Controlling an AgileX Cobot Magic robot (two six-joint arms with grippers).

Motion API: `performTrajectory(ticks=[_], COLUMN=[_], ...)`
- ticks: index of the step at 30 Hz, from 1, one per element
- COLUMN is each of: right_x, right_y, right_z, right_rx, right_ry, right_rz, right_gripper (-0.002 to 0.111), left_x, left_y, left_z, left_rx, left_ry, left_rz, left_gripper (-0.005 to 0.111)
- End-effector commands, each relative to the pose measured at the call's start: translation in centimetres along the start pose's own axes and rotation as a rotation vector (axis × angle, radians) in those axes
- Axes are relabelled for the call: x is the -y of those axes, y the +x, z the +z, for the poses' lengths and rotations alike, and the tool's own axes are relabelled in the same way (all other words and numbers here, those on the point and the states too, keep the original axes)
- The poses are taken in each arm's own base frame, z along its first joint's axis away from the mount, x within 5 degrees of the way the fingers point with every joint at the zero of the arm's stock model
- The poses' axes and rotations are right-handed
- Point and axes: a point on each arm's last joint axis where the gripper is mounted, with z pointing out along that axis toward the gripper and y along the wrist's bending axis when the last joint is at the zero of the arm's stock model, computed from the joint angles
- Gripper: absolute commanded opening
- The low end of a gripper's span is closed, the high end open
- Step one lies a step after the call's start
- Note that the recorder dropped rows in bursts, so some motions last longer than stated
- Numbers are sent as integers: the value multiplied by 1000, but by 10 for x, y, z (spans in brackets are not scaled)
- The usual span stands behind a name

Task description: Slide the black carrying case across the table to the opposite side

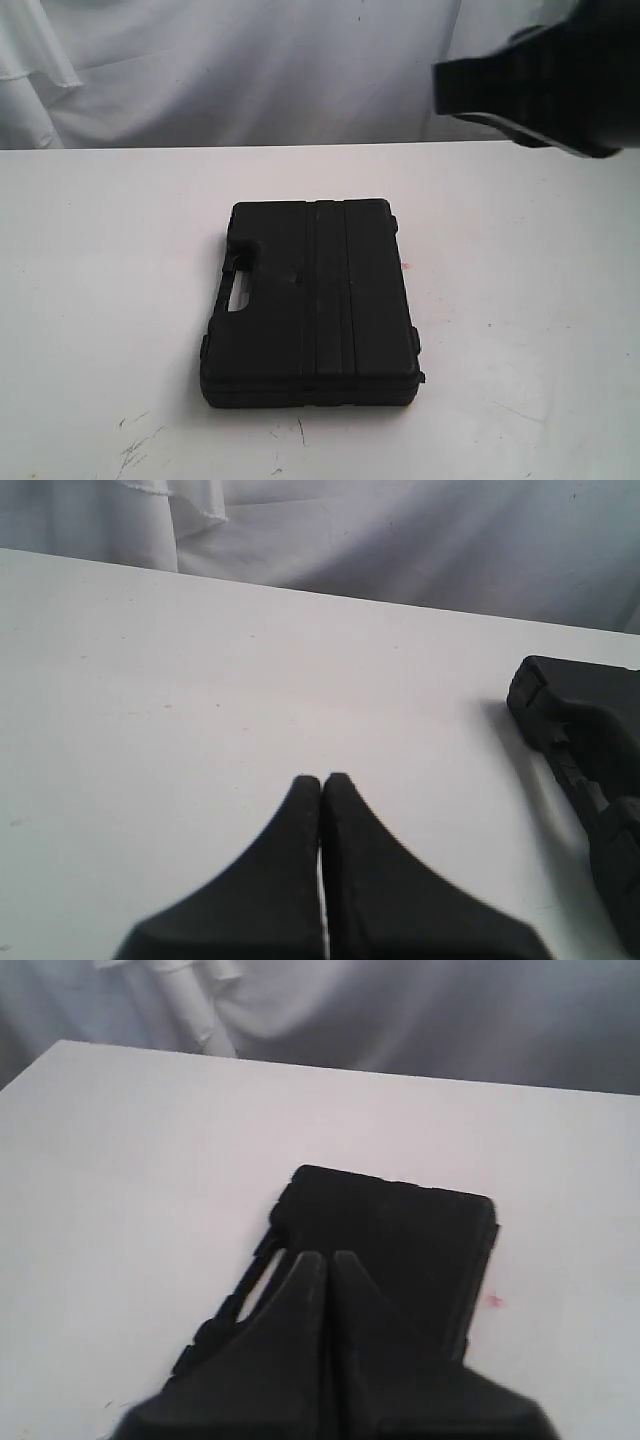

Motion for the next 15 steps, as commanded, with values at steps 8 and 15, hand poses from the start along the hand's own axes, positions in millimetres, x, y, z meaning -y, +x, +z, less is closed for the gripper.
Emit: performTrajectory(ticks=[8,15], right_x=[78,90], right_y=[90,145], right_z=[-75,-91], right_rx=[333,549], right_ry=[288,405], right_rz=[159,170], right_gripper=[0,0], left_x=[0,0], left_y=[1,1], left_z=[0,0], left_rx=[7,7], left_ry=[-3,-3], left_rz=[-3,-3], left_gripper=[0,0])
